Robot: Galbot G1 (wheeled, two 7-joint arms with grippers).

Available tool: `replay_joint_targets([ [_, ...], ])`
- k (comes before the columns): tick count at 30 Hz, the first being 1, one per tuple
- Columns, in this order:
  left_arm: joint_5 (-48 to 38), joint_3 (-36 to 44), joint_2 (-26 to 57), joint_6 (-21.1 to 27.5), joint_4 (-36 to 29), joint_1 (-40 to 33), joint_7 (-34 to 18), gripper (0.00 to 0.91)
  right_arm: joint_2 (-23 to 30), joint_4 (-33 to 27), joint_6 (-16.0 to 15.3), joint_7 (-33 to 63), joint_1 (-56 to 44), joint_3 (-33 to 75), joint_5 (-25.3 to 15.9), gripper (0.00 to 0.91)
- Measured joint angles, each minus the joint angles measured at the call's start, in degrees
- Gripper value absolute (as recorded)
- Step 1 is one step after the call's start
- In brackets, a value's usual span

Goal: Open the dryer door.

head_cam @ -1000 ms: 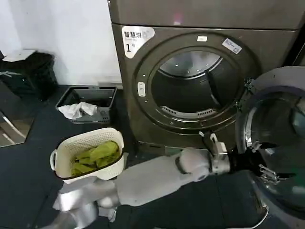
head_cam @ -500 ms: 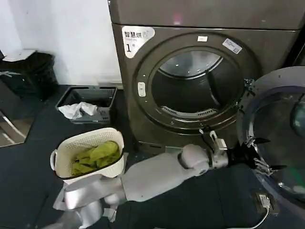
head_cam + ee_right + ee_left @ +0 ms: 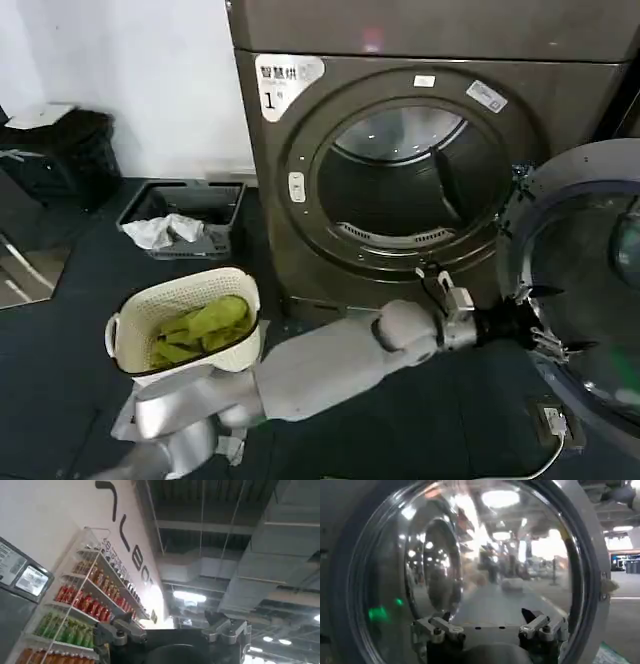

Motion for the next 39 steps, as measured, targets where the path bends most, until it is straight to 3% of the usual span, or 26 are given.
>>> replay_joint_targets([
  [11, -1.74, -0.09, 0.4, 0.13, -6.96, -0.5, -1.46, 0.907, -0.53, 0.0, -0.02, -0.53, 0.41, -0.34, 0.02, 0.907],
  [29, 3.66, -3.83, 18.4, -2.86, -19.83, 1.33, -3.59, 0.907, -1.38, 0.02, 0.15, -1.47, 0.51, -0.4, -0.13, 0.907],
  [39, 14.46, -6.7, 28.08, -5.92, -23.74, 3.76, -4.27, 0.907, -1.75, -0.04, 0.6, -1.61, 0.02, -0.08, -0.21, 0.907],
])
